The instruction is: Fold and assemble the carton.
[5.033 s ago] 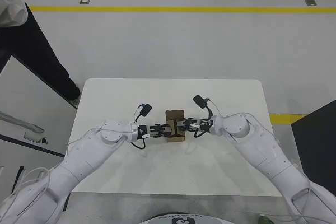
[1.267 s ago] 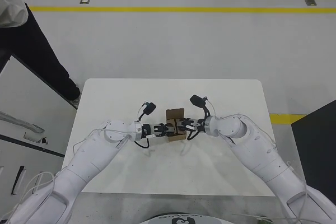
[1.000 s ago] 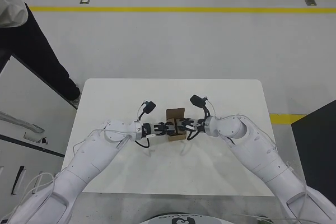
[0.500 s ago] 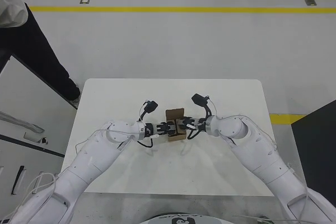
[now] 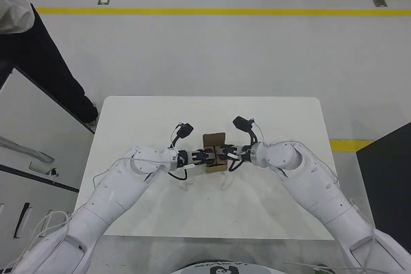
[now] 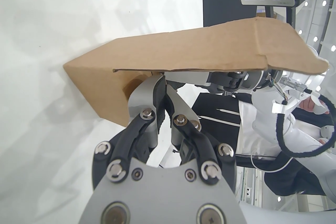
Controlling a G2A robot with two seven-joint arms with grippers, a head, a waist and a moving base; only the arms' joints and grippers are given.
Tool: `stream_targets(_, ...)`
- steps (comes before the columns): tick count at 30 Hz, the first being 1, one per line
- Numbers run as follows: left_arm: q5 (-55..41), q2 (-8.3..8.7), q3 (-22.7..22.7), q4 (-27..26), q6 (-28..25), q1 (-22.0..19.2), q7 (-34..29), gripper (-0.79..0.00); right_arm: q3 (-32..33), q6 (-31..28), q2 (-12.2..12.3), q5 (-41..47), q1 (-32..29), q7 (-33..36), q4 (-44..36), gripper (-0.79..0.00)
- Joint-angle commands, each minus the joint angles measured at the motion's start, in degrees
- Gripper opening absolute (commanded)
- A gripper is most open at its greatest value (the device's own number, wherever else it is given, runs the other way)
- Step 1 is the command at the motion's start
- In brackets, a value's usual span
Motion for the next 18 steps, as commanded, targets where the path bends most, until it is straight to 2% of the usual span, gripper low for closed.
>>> stream_targets(1, 0.10, -0.08, -0.02, 0.14, 0.10, -0.01, -0.06, -0.785, -0.03, -0.04, -0.07, -0.03, 0.08, 0.01, 0.14, -0.785)
stream_targets(18, -0.52, -0.29, -1.72, 0.21, -1.44, 0.43, -0.16, -0.785, 1.24, 0.13, -0.14, 0.18, -0.29, -0.17, -0.37, -0.785)
